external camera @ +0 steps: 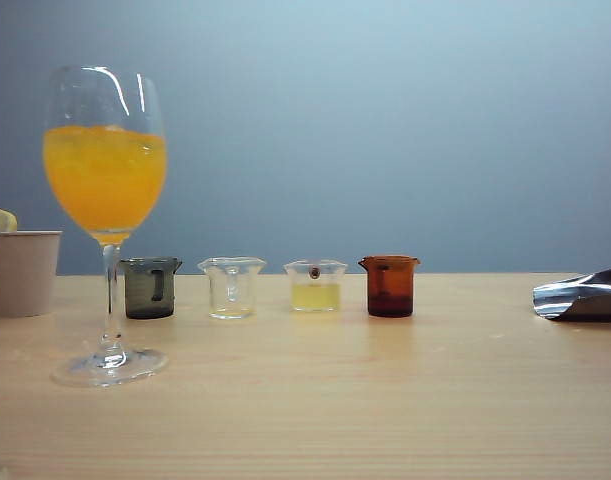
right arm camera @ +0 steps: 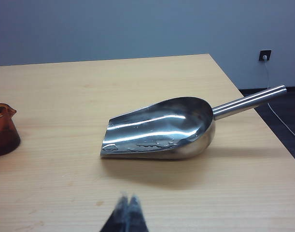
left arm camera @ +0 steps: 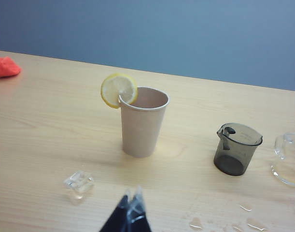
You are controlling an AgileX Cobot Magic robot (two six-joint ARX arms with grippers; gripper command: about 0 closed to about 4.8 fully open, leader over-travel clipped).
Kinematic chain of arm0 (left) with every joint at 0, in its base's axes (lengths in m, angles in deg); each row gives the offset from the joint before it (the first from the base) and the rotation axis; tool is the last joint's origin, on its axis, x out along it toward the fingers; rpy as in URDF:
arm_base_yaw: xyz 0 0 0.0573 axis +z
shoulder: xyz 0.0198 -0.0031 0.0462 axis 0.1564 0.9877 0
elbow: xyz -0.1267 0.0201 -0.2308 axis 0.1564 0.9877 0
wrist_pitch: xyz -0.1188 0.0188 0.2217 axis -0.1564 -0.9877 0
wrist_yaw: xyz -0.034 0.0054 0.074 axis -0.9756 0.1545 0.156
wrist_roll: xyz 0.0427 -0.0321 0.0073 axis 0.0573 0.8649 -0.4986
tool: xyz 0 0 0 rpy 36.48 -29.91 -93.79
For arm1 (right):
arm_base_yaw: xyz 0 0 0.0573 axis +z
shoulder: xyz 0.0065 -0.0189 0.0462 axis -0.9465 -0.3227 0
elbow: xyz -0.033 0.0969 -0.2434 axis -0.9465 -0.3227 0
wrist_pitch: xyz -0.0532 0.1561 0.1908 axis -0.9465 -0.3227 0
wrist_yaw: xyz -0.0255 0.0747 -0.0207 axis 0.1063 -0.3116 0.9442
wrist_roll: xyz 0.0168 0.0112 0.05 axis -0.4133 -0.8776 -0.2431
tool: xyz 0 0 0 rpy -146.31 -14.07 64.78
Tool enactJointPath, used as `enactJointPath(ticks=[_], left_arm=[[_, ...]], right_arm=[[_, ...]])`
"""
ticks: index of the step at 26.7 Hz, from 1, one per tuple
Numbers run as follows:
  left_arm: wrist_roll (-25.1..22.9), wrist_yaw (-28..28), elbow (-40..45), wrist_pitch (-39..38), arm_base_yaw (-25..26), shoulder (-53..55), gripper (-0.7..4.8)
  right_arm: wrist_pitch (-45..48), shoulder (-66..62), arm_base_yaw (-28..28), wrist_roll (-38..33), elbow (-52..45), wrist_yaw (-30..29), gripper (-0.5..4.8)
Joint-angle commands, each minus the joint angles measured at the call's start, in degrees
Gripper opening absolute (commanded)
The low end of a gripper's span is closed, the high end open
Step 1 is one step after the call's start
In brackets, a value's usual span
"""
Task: Pick up the third measuring cup from the left, pour the pineapple juice inside into the goblet, and finally put the measuring cup back in its original place.
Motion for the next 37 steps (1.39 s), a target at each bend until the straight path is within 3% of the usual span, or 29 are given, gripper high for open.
enactJointPath(ticks=[1, 8, 11, 13, 20, 26, 28, 33, 35, 37], left_arm=[[0.00, -0.26, -0.11, 0.59, 0.02, 0.02, -0.06], [0.24, -0.24, -0.52, 0.87, 0.00, 0.02, -0.06], [2.62, 4.94, -5.31, -5.29, 0.00, 0.04, -0.06], [2.51, 5.03, -8.70, -7.52, 0.00, 0.35, -0.05], [2.56, 1.40, -20.13, -9.22, -0.02, 2.29, -0.05], [2.58, -2.01, -30.51, -9.79, -0.02, 12.76, -0.05], [2.60, -3.69, -35.15, -9.77, -0.04, 19.02, -0.06], [1.99, -4.72, -40.57, -10.43, -1.05, 27.56, -0.05], [-1.92, -3.10, -43.21, -10.51, -5.20, 29.97, -0.06], [-3.41, -1.64, -44.15, -10.91, -8.59, 31.04, -0.06]], right_arm=[[0.98, -0.09, -0.02, 0.09, -0.13, 0.17, -0.01], [0.44, -0.09, 0.02, 0.04, 2.51, 0.42, -0.02], [-4.17, -0.17, 0.02, -0.44, 7.48, 4.07, -0.02], [-4.94, -0.90, 0.02, -0.44, 10.25, 4.07, -0.02], [-4.61, -12.63, 0.09, -2.34, 24.68, 4.00, -0.03], [-6.05, -24.11, 0.35, -6.01, 35.01, 2.89, -0.03], [-6.27, -29.11, 2.60, -6.60, 39.26, 2.56, -0.03], [0.00, -34.95, 13.75, -6.38, 41.48, 8.96, -0.03], [1.11, -39.47, 24.06, -6.40, 41.48, 15.04, -0.03], [1.46, -42.53, 29.81, -6.38, 41.48, 18.53, -0.03]])
